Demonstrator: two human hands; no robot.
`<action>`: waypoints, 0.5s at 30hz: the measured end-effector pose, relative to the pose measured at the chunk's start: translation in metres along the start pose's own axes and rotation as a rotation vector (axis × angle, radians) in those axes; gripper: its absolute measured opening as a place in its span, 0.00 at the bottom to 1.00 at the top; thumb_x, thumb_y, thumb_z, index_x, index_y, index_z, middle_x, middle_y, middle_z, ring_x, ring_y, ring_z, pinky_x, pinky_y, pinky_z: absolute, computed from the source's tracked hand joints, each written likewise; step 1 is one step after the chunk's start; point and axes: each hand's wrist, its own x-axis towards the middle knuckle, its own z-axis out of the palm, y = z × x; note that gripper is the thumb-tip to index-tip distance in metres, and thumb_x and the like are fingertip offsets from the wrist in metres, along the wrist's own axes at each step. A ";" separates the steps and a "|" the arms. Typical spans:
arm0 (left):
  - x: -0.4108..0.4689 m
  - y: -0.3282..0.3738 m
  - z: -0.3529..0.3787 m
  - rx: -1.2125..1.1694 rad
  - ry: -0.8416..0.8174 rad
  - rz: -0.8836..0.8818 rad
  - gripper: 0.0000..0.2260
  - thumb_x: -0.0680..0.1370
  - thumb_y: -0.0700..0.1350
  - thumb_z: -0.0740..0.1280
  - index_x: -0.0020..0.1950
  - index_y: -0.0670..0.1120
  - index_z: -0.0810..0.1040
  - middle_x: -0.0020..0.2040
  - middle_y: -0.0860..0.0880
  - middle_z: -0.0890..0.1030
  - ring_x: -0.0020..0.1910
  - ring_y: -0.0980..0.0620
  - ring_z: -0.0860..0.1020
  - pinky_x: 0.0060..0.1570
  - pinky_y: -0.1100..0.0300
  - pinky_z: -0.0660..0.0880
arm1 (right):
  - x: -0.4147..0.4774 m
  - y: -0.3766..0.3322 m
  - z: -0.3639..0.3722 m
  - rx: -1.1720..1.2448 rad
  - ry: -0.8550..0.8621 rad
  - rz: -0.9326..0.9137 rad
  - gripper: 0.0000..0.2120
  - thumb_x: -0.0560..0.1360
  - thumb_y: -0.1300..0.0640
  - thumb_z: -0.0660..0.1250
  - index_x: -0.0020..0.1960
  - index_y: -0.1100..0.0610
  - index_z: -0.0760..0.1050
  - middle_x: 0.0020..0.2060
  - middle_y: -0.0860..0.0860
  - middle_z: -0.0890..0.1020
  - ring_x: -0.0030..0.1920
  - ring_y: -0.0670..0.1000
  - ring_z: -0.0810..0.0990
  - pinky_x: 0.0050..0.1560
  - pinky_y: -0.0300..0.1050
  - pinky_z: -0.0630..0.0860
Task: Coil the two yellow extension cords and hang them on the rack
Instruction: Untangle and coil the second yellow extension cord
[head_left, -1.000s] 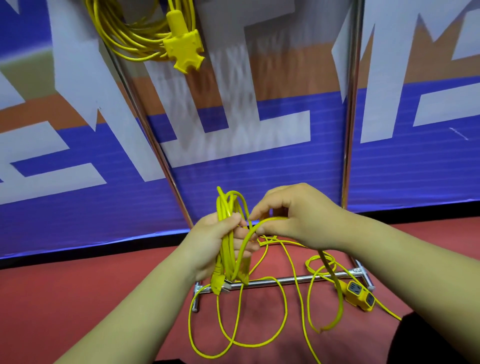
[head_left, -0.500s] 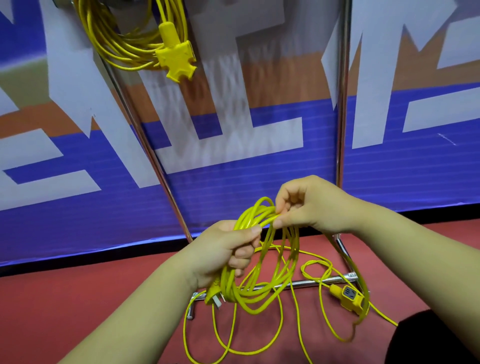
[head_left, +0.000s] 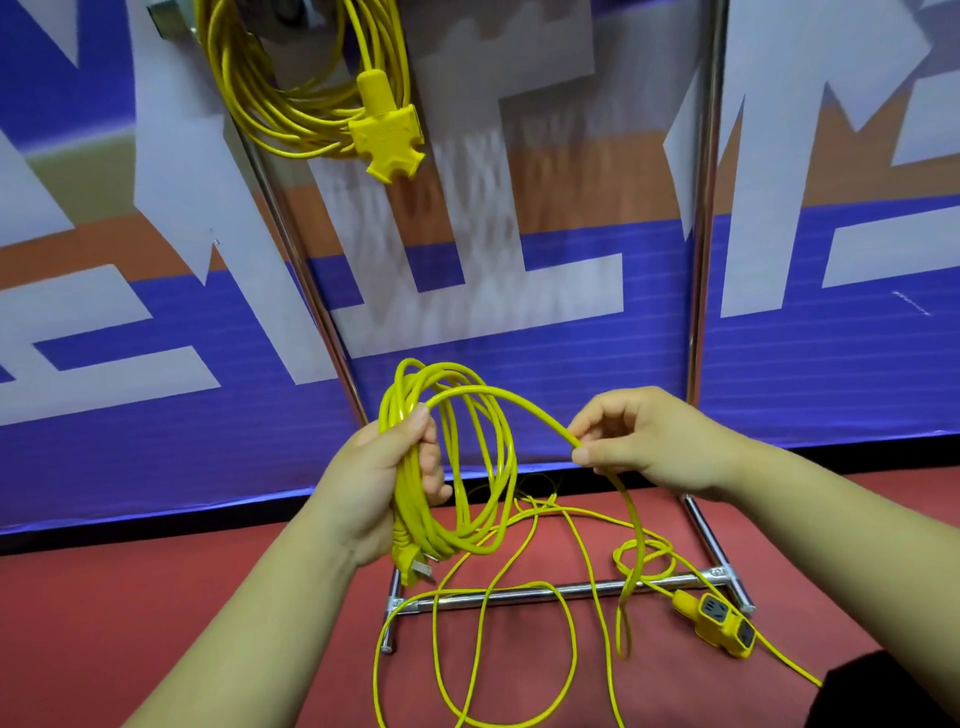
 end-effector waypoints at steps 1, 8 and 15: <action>-0.001 -0.003 -0.001 0.031 0.000 -0.010 0.10 0.76 0.50 0.67 0.40 0.44 0.75 0.29 0.47 0.71 0.23 0.52 0.69 0.29 0.58 0.74 | 0.000 -0.002 0.001 0.002 0.054 -0.004 0.05 0.72 0.63 0.76 0.46 0.57 0.83 0.34 0.53 0.81 0.36 0.52 0.76 0.41 0.47 0.74; 0.001 -0.034 0.001 0.259 0.014 -0.096 0.05 0.76 0.39 0.71 0.50 0.40 0.80 0.32 0.44 0.74 0.24 0.52 0.69 0.29 0.59 0.71 | 0.007 -0.020 0.027 0.224 0.262 0.012 0.05 0.71 0.65 0.76 0.45 0.56 0.84 0.36 0.55 0.82 0.37 0.51 0.80 0.45 0.48 0.80; 0.008 -0.060 0.027 0.188 -0.065 -0.217 0.15 0.71 0.40 0.78 0.57 0.42 0.82 0.47 0.36 0.76 0.25 0.52 0.71 0.28 0.59 0.72 | 0.021 -0.032 0.051 0.777 0.293 0.061 0.05 0.76 0.68 0.69 0.49 0.60 0.79 0.29 0.49 0.80 0.33 0.46 0.79 0.46 0.42 0.80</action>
